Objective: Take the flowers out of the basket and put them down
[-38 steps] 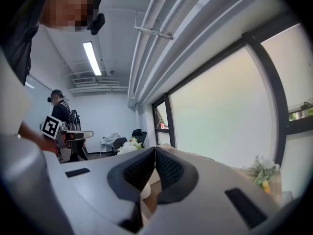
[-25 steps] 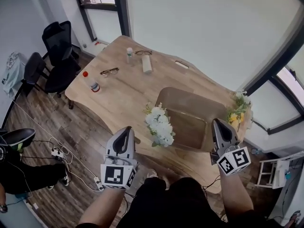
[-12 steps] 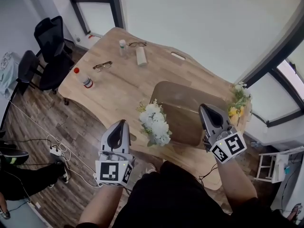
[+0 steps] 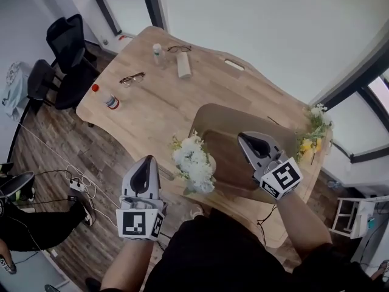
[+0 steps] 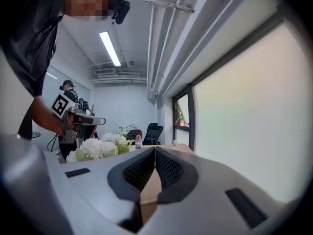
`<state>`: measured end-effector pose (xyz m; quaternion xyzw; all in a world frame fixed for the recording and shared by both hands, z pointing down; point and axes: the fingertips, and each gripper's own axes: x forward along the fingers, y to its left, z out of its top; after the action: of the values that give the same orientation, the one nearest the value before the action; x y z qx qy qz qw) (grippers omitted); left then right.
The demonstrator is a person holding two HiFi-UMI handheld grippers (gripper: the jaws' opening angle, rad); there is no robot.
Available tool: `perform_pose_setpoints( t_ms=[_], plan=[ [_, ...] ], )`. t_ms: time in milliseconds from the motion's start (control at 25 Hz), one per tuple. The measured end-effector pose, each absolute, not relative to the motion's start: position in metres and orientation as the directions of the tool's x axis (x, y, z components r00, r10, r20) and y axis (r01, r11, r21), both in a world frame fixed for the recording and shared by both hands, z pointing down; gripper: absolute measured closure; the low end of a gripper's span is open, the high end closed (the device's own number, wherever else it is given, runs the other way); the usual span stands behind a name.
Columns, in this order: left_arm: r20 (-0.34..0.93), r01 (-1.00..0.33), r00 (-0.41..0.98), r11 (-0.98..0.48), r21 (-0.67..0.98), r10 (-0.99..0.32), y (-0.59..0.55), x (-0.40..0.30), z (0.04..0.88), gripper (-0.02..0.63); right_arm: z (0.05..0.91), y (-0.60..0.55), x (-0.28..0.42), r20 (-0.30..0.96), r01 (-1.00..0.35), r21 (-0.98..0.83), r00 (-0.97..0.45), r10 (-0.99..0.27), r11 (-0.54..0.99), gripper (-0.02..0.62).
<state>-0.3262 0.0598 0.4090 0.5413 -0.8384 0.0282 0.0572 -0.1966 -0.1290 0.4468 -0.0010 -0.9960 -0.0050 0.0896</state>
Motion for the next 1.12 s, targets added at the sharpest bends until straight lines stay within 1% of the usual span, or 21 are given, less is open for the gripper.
perform_pose_setpoints(
  t_ms=[120,200,320,400,440,480,520,560,680,1000,1120],
  plan=[
    [0.136,-0.894,-0.439,0.447,0.029,-0.888,0.063,-0.335,0.410,0.606,0.472,-0.122,-0.204,0.252,0.093,0.022,-0.964,0.084,0.995,0.572],
    [0.140,-0.888,-0.452,0.460,0.029,-0.881,0.063,-0.339,0.410,0.606,0.488,-0.106,-0.206,0.299,0.223,0.009,-0.931,0.210,0.975,0.571],
    [0.147,-0.880,-0.465,0.474,0.030,-0.873,0.064,-0.342,0.411,0.606,0.510,-0.068,-0.199,0.350,0.457,-0.050,-0.825,0.444,0.888,0.571],
    [0.150,-0.875,-0.475,0.484,0.029,-0.867,0.066,-0.343,0.412,0.606,0.525,-0.052,-0.196,0.393,0.542,-0.059,-0.759,0.518,0.838,0.569],
    [0.152,-0.873,-0.478,0.488,0.028,-0.865,0.067,-0.344,0.413,0.606,0.533,-0.047,-0.195,0.414,0.566,-0.063,-0.734,0.538,0.822,0.560],
    [0.155,-0.871,-0.481,0.491,0.027,-0.863,0.068,-0.345,0.413,0.606,0.541,-0.043,-0.196,0.434,0.584,-0.071,-0.712,0.553,0.809,0.506],
    [0.157,-0.869,-0.484,0.493,0.026,-0.861,0.069,-0.345,0.414,0.606,0.548,-0.040,-0.196,0.451,0.599,-0.081,-0.691,0.566,0.796,0.418],
    [0.159,-0.868,-0.486,0.496,0.024,-0.859,0.070,-0.346,0.414,0.606,0.555,-0.037,-0.197,0.465,0.613,-0.088,-0.671,0.577,0.785,0.373],
    [0.160,-0.862,-0.496,0.506,0.023,-0.853,0.075,-0.348,0.414,0.606,0.571,-0.029,-0.200,0.483,0.645,-0.099,-0.635,0.603,0.758,0.353],
    [0.167,-0.850,-0.518,0.527,0.016,-0.839,0.086,-0.349,0.414,0.606,0.584,-0.003,-0.220,0.465,0.693,-0.104,-0.601,0.651,0.714,0.351],
    [0.173,-0.844,-0.527,0.537,0.012,-0.832,0.091,-0.347,0.415,0.606,0.584,0.002,-0.228,0.448,0.691,-0.091,-0.615,0.649,0.717,0.351]
  ],
)
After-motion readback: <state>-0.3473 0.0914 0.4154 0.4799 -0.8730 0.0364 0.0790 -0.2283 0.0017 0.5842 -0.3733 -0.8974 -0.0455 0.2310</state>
